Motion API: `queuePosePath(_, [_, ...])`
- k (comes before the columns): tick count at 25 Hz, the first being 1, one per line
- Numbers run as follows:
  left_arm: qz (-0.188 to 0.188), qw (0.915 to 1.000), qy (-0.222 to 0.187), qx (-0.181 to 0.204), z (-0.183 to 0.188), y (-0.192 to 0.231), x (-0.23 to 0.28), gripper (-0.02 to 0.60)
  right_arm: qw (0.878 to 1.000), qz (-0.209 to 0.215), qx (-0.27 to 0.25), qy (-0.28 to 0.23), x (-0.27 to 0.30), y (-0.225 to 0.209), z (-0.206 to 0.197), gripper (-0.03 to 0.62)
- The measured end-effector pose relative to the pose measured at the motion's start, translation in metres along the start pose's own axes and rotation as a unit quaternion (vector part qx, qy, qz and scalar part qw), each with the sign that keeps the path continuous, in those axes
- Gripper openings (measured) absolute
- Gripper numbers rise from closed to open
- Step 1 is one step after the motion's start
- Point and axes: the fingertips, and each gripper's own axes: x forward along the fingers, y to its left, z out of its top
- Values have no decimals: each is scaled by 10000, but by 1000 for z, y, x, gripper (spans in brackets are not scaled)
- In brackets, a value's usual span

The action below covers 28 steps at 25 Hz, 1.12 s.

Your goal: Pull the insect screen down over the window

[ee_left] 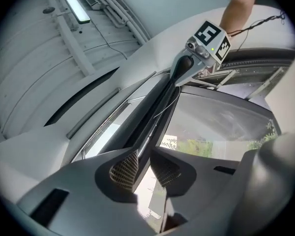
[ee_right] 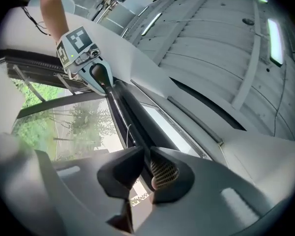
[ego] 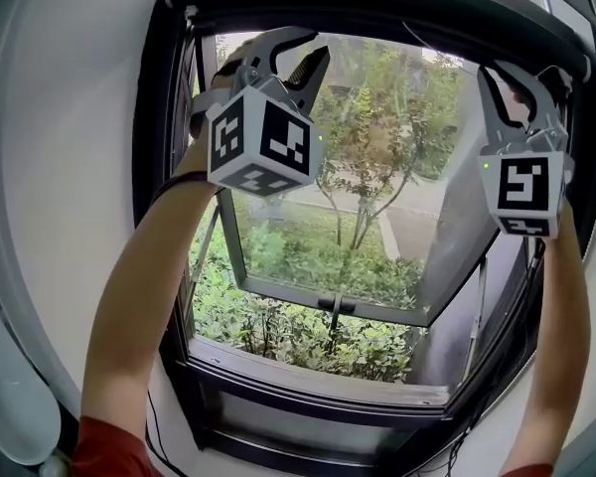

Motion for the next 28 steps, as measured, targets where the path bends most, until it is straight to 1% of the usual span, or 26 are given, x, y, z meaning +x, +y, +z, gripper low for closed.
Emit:
queuePosePath(2, [-3,9993,149,346,-5,8,8,69,9996,100,-244,119,7,-3,-1,49])
queuePosePath(3, [-9,9978,242,611,-7,11,13,69,9988,182,-389,226,10,-5,-5,49])
queuePosePath(5, [-70,9915,437,1220,-10,15,24,69,9955,387,-676,534,15,-7,-19,48])
queuePosePath(6, [-132,9879,526,1452,-12,16,29,69,9935,483,-767,691,18,-9,-27,48])
queuePosePath(8, [-220,9826,682,1715,-16,23,38,69,9903,603,-823,945,23,-14,-37,48])
queuePosePath(11, [-185,9758,851,2007,-19,41,46,69,9876,670,-802,1170,27,-21,-44,48])
queuePosePath(13, [-222,9716,951,2157,-22,47,48,69,9869,669,-851,1194,27,-24,-45,46])
queuePosePath(16, [-452,9662,1149,2261,-29,49,50,74,9867,685,-897,1168,28,-27,-43,47])
queuePosePath(18, [-607,9627,1269,2312,-33,47,52,81,9851,782,-915,1225,30,-26,-43,48])
queuePosePath(20, [-685,9592,1350,2388,-37,45,55,81,9827,894,-974,1298,33,-24,-43,48])
queuePosePath(25, [-756,9575,1423,2391,-43,44,61,81,9754,1104,-1206,1481,41,-20,-50,48])
queuePosePath(28, [-856,9520,1404,2583,-42,44,62,81,9721,1198,-1285,1553,42,-20,-55,48])
